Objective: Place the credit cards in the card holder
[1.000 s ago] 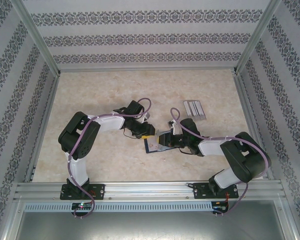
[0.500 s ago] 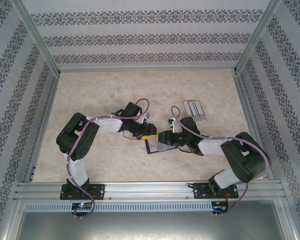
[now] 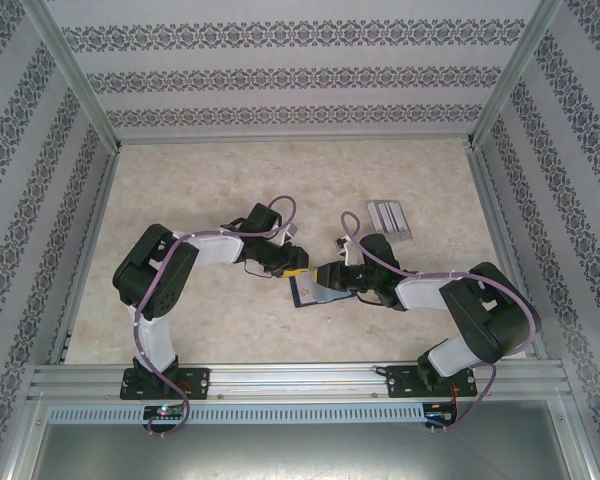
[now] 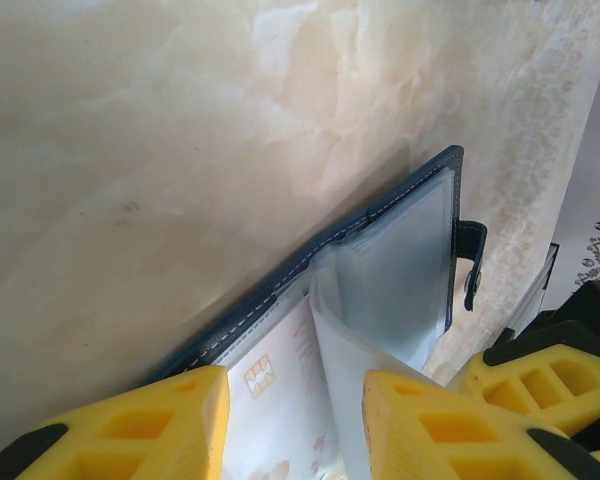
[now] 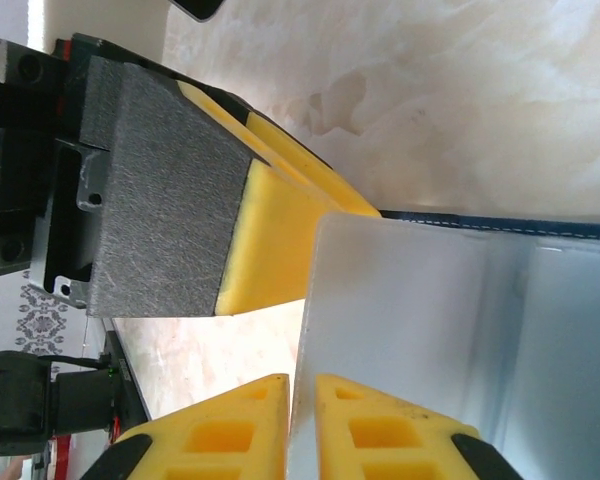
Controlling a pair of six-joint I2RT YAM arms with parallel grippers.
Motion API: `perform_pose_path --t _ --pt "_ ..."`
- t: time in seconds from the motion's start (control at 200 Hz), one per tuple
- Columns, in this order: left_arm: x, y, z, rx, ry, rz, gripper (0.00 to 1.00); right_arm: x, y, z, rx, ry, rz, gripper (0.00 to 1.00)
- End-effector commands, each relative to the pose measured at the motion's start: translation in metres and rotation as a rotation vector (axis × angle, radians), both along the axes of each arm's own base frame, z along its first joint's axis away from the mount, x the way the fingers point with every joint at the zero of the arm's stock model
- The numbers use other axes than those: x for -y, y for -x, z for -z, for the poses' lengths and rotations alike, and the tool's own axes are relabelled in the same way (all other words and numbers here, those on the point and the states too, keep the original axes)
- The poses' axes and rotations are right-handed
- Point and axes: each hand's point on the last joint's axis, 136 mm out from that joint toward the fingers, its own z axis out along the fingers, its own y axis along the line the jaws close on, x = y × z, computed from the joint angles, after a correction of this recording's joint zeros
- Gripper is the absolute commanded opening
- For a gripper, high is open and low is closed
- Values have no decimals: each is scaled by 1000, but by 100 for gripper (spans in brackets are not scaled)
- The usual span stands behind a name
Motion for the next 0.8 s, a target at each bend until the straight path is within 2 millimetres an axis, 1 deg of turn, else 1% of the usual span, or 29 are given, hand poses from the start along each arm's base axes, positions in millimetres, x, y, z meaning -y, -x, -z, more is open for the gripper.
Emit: perform_pose_path --t 0.0,0.045,0.075,0.14,0.225,0.28,0.535,0.58,0.659,0.794 --pt "0 -3 3 -14 4 -8 40 -1 -4 -3 4 -16 -5 17" --pt "0 -4 2 -12 6 -7 40 -2 -4 -4 4 -18 -8 27" --pt "0 -4 3 -10 6 -7 40 -1 -4 -3 5 -16 -8 29" --pt "0 -3 4 -11 2 -3 40 -1 -4 -3 6 -13 -7 29" --pt "0 -4 5 -18 -1 -4 38 -1 -5 -3 -3 -16 -4 22" --pt "0 -3 6 -21 3 -6 38 -2 -4 -3 -3 -19 -9 20" --pt "1 -3 7 -29 6 -4 37 0 -4 -2 -5 -14 2 23" --pt "1 -2 8 -29 5 0 38 0 -4 0 -6 -6 4 24" --pt "1 -3 8 -34 5 0 37 2 -5 3 -16 2 11 24" --pt "2 -3 8 -31 9 1 37 -3 -4 3 -16 -4 -1 27"
